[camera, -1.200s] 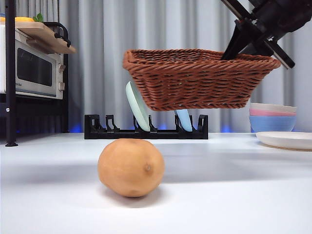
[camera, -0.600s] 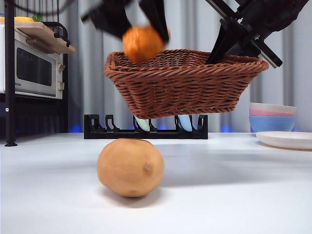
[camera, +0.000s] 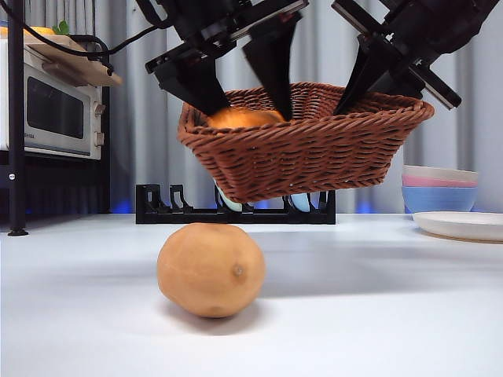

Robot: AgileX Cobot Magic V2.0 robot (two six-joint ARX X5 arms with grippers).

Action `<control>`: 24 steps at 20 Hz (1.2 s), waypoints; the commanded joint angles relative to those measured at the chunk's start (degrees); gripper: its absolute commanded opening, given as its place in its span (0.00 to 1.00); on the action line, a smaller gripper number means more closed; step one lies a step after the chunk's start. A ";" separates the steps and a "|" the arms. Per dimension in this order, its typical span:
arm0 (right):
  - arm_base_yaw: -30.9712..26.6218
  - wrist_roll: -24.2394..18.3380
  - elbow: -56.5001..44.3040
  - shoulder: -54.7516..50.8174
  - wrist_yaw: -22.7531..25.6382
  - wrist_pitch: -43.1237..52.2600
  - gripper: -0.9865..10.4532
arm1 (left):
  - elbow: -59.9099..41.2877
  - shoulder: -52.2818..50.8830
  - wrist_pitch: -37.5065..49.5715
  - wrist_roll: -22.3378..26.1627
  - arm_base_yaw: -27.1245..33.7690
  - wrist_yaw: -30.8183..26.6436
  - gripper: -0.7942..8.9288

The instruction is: Pick up the basket,pick up the corn from the table,pick up the potato from the table,pick up the cucumber from the table,put all items into the basket

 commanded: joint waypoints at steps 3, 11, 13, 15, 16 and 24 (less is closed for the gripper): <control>-0.02 1.38 0.04 0.07 -0.74 1.20 0.07 | 0.35 -0.37 -0.37 0.33 -0.35 -0.13 0.57; -4.72 1.38 0.04 0.07 -0.96 1.55 0.07 | 9.60 -20.33 -16.50 -1.01 -3.85 -0.20 0.57; -6.32 1.38 0.04 0.07 -0.98 2.21 0.07 | 9.55 -23.78 -23.45 -3.19 -5.64 -0.26 0.57; -8.07 1.40 0.07 0.07 -2.45 3.15 0.07 | 8.57 -24.55 -30.34 -5.97 -8.07 -1.75 0.57; -8.90 1.46 0.07 0.07 -3.52 3.54 0.07 | 7.32 -24.55 -32.04 -7.74 -9.70 -3.61 0.57; -13.79 2.05 0.07 0.04 -7.06 3.67 0.07 | -19.12 -22.60 -13.66 -23.96 -17.40 -7.23 0.58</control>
